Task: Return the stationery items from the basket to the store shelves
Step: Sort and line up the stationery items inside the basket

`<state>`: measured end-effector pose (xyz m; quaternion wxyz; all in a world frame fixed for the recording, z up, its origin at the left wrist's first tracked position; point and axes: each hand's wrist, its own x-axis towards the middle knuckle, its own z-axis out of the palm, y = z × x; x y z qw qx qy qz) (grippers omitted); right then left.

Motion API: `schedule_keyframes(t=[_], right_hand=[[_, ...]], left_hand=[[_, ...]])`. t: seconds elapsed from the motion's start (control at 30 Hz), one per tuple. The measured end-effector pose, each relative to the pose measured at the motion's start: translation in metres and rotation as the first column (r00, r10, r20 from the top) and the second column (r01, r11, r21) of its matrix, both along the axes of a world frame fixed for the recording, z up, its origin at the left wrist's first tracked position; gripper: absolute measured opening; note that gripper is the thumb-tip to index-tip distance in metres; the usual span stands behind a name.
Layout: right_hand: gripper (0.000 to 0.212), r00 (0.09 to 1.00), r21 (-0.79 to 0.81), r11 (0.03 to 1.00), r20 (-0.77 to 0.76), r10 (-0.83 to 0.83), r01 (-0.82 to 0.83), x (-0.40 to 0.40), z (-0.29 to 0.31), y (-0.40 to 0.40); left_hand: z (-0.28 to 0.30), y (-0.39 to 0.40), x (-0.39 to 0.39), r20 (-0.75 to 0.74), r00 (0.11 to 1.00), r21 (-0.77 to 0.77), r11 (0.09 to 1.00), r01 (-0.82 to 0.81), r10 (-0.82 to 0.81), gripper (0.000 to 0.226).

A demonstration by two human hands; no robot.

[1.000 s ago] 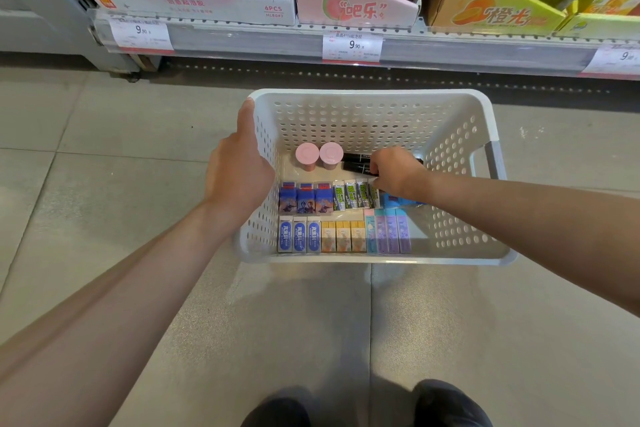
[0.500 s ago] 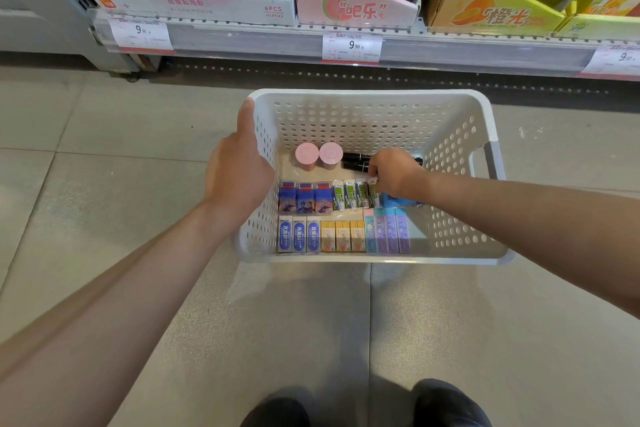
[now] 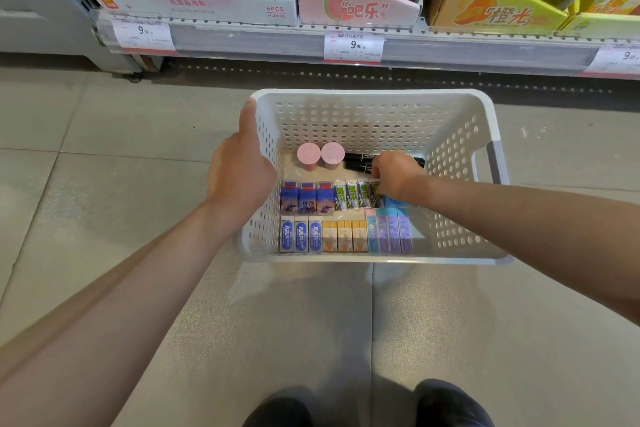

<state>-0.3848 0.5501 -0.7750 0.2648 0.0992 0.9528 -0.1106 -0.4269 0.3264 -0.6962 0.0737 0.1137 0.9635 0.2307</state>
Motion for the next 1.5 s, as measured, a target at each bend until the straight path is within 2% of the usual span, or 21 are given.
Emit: schedule_keyframes(t=[0.1, 0.33, 0.47, 0.67, 0.8, 0.9, 0.97, 1.1, 1.27, 1.37, 1.5], right_hand=[[0.023, 1.000, 0.043, 0.999, -0.007, 0.008, -0.008, 0.002, 0.000, -0.002], [0.023, 1.000, 0.001, 1.000, -0.021, 0.001, -0.001, 0.006, 0.014, -0.004], [0.020, 0.990, -0.080, 0.996, -0.128, -0.061, 0.051, 0.013, 0.034, -0.004], [0.033, 0.930, -0.245, 0.969, -0.343, -0.130, 0.045, 0.038, 0.077, -0.002], [0.039, 0.897, -0.109, 0.993, -0.442, -0.011, -0.042, 0.058, 0.087, 0.005], [0.039, 0.848, -0.041, 0.997, -0.529, 0.029, -0.060, 0.072, 0.088, 0.012], [0.042, 0.801, 0.014, 0.999, -0.597, 0.048, -0.050, 0.080, 0.088, 0.019], [0.059, 0.783, -0.002, 0.994, -0.616, -0.088, 0.110, 0.094, 0.091, 0.030], [0.081, 0.796, -0.169, 0.950, -0.520, -0.311, 0.261, 0.105, 0.091, 0.036], [0.084, 0.750, -0.314, 0.888, -0.481, -0.454, 0.336, 0.108, 0.092, 0.038], [0.080, 0.693, -0.486, 0.769, -0.380, -0.613, 0.415, 0.107, 0.091, 0.040]], left_hand=[[0.000, 0.000, 0.000, 0.001, 1.000, 0.006, 1.000, -0.007, 0.007, 0.071], [0.002, -0.001, 0.001, -0.020, 1.000, 0.013, 1.000, 0.019, -0.019, 0.072], [0.004, -0.003, 0.001, -0.012, 1.000, 0.017, 1.000, 0.007, -0.007, 0.072], [0.003, -0.004, -0.002, 0.075, 0.997, 0.049, 0.999, 0.010, -0.014, 0.076], [0.009, -0.005, -0.003, 0.124, 0.992, 0.035, 0.999, -0.001, -0.003, 0.079], [0.016, -0.011, 0.000, 0.166, 0.986, 0.180, 0.984, -0.007, -0.024, 0.076], [0.017, -0.014, 0.001, 0.210, 0.978, 0.222, 0.974, -0.048, 0.000, 0.075], [0.020, -0.014, 0.005, 0.446, 0.892, 0.293, 0.931, -0.220, 0.071, 0.051], [0.021, -0.015, 0.003, 0.680, 0.727, 0.354, 0.828, -0.435, 0.091, 0.049], [0.017, -0.018, 0.001, 0.758, 0.650, 0.364, 0.791, -0.492, 0.055, 0.053], [0.015, -0.022, 0.002, 0.780, 0.626, 0.377, 0.788, -0.486, 0.013, 0.062]])
